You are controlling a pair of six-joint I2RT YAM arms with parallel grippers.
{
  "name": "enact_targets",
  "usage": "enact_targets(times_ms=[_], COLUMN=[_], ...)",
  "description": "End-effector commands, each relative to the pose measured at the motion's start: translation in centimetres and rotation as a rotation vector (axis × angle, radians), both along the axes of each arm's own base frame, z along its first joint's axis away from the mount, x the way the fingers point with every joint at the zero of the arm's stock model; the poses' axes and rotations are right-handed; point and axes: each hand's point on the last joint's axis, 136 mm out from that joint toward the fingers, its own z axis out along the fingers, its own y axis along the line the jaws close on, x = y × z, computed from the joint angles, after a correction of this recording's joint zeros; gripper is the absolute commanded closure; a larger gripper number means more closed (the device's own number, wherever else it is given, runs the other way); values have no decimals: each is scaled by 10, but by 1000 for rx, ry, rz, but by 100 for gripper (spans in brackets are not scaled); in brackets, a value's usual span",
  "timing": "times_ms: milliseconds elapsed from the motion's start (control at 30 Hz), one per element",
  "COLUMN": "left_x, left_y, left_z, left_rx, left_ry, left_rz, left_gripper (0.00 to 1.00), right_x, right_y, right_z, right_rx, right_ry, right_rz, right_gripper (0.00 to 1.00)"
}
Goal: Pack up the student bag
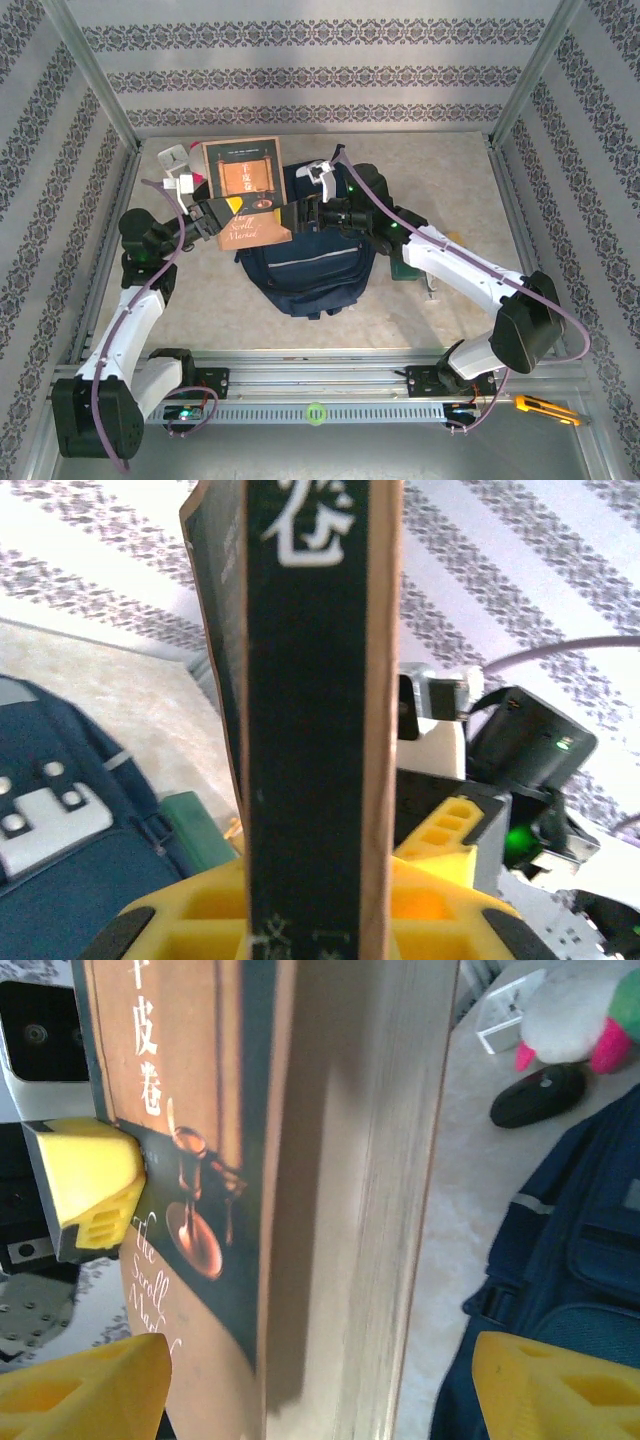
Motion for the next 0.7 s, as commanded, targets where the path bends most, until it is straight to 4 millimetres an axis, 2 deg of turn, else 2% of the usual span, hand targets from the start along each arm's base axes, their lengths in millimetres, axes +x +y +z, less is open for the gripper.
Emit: enact_targets(times_ms=[0, 133, 200, 267, 300, 400, 467, 500, 567, 600, 667], left_x=[-25, -30, -30, -27, -26, -20, -15, -14, -16, -17, -23], left_y=[-13, -22, -22, -22, -22, -21, -21, -21, -19, -18, -11], left_z=[43, 49, 50, 49, 48, 40, 30, 26, 14, 8, -1], left_rx=[-21, -56, -67, -60, -56, -23, 20, 51, 148, 213, 374], left_ry=[-216, -229, -239, -239, -239, -223, -189, -182, -160, -162, -197], left_rz=[-86, -129, -124, -113, -107, -86, -61, -54, -28, -11, 39], left_gripper=[100, 99, 97, 97, 97, 94, 82, 74, 46, 36, 24], right_x=[3, -3, -15, -27, -32, -40, -43, -45, -48, -47, -45], right_y=[2, 12, 17, 18, 18, 12, 6, 2, -8, -13, -28], right_z=[24, 33, 43, 49, 50, 51, 52, 53, 48, 43, 27], right_rx=[115, 197, 241, 259, 261, 260, 255, 250, 204, 168, 62], right_ry=[13, 27, 7, -2, -6, -37, -81, -110, -185, -221, -301], right_rz=[11, 92, 187, 258, 280, 291, 276, 270, 230, 201, 139], right_gripper=[21, 22, 23, 29, 34, 73, 99, 100, 100, 100, 100])
